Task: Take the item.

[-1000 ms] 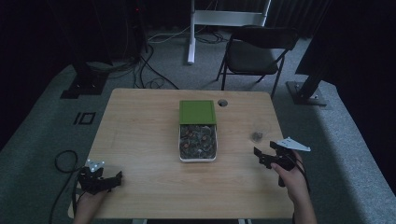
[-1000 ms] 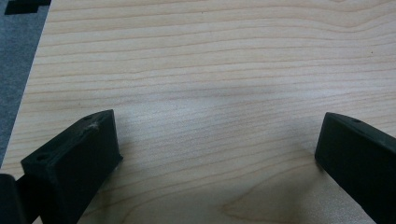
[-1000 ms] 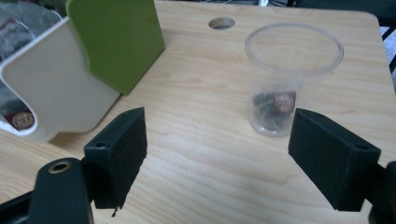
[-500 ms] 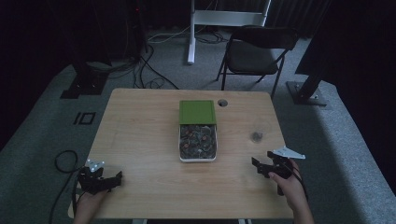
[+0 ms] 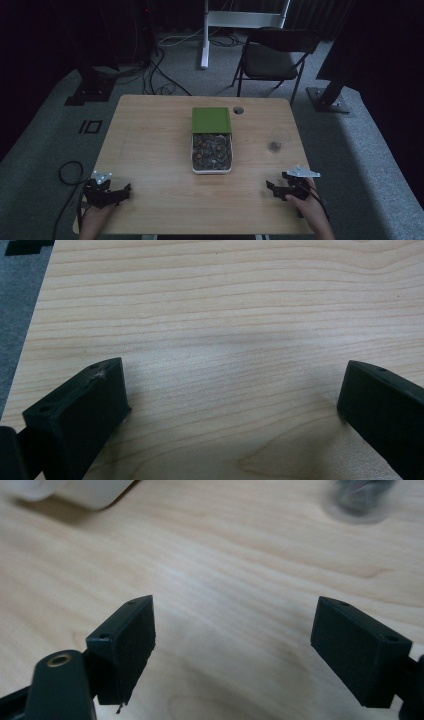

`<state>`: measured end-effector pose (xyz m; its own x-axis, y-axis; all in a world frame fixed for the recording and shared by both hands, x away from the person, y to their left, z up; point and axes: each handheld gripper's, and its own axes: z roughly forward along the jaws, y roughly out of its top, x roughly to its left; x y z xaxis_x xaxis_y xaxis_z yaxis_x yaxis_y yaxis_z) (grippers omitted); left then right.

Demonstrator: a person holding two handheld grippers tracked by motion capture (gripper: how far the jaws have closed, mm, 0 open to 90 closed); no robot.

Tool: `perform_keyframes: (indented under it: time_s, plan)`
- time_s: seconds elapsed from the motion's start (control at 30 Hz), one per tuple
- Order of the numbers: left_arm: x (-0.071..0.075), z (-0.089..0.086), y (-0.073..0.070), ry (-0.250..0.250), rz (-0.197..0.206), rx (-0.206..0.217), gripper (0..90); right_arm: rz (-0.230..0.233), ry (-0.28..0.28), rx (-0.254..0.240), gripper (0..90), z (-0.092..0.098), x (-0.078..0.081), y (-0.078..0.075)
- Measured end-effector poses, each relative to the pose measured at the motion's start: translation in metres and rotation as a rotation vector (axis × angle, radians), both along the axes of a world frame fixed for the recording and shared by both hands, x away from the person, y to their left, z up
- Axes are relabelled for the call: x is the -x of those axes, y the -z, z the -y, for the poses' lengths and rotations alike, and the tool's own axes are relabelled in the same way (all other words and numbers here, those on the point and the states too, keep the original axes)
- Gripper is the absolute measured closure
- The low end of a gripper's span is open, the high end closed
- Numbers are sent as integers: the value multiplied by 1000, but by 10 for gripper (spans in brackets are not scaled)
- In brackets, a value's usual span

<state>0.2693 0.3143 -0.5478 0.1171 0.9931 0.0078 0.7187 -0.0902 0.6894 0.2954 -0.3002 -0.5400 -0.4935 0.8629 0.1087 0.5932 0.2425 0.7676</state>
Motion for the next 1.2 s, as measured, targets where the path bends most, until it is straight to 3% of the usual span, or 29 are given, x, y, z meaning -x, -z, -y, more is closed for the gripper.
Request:
perform_keyframes:
  time_s: [0.17, 0.43, 0.57, 0.77, 1.2]
  plan:
    - [0, 0, 0, 0, 0, 0, 2, -16, -53, 42, 180, -1, 2, 4]
    - [0, 0, 0, 0, 0, 0, 2, -18, -120, 54, 180, -7, 4, 10]
    - [0, 0, 0, 0, 0, 0, 2, -17, -119, 55, 180, -6, 4, 11]
    - [0, 0, 0, 0, -1, 0, 2, 15, -161, 121, 180, -6, 7, 12]
    - [0, 0, 0, 0, 0, 0, 2, 4, -166, 125, 125, -7, 9, 12]
